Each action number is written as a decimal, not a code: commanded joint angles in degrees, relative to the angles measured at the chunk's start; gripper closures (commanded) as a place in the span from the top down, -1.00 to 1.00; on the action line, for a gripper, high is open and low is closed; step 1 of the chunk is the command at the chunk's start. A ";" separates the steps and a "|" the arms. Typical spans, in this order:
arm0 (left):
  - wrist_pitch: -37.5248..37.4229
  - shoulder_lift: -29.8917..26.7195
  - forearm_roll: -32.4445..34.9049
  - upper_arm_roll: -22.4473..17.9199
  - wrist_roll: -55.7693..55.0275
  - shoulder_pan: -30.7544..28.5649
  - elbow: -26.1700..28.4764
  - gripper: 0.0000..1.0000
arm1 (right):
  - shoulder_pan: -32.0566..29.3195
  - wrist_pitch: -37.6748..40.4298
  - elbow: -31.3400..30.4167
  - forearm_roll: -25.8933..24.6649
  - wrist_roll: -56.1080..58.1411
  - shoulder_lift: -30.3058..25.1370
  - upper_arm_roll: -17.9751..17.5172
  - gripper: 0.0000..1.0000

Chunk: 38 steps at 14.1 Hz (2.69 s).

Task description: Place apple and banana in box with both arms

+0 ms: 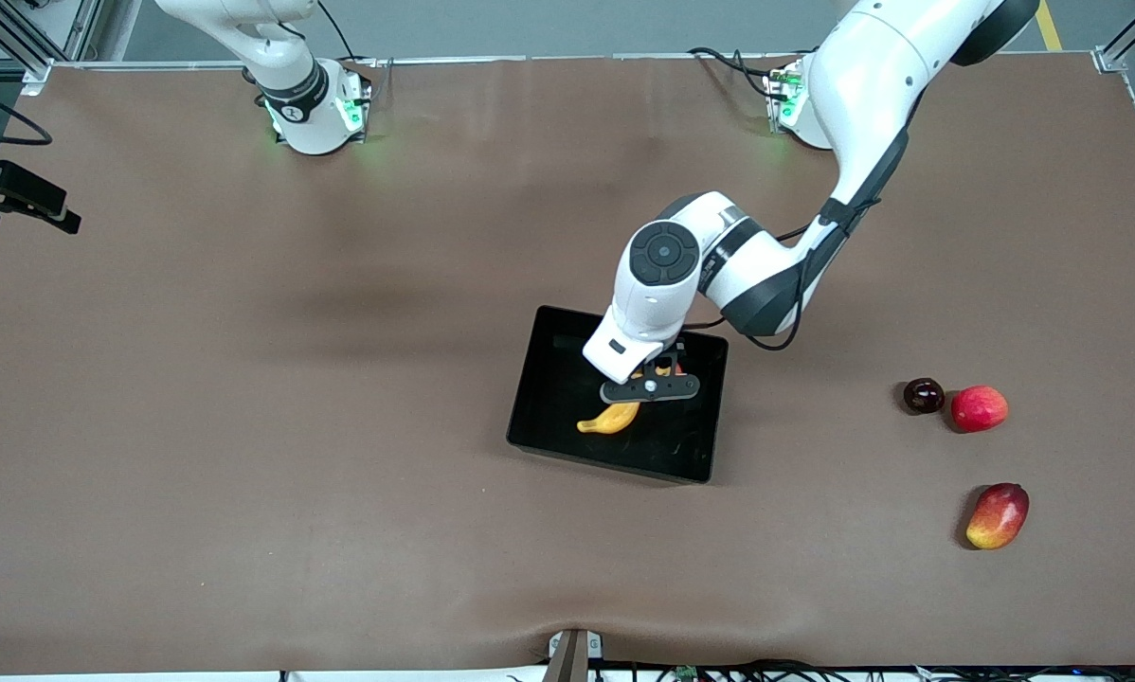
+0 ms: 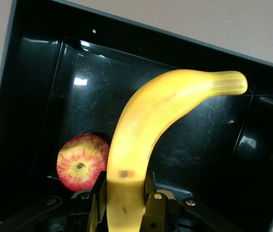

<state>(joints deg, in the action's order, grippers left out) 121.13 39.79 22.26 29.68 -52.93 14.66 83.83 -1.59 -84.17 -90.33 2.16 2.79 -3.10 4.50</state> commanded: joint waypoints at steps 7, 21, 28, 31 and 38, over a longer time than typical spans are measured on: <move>3.14 3.18 -0.02 -4.63 -0.86 5.63 -3.40 -1.00 | -1.40 0.50 0.51 1.18 0.81 0.11 -0.63 1.00; 12.20 12.06 -0.20 -12.01 -0.94 12.84 -5.78 -0.41 | -1.92 0.50 0.51 1.18 0.81 0.29 -0.55 1.00; 8.08 5.57 -0.20 -11.93 -0.24 9.96 -5.96 1.00 | -2.10 0.50 0.51 1.18 0.81 0.38 -0.55 1.00; -0.69 -1.36 -0.98 -10.88 2.56 4.34 -7.01 1.00 | -2.10 0.50 0.51 1.18 0.81 0.38 -0.55 1.00; -13.64 -15.79 -6.17 -10.96 11.97 -8.05 -6.13 1.00 | -2.10 0.50 0.51 1.18 0.81 0.38 -0.55 1.00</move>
<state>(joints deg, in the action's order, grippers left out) 108.50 27.36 17.83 18.24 -41.66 9.32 75.16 -2.24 -84.14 -90.36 2.17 2.79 -2.89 4.73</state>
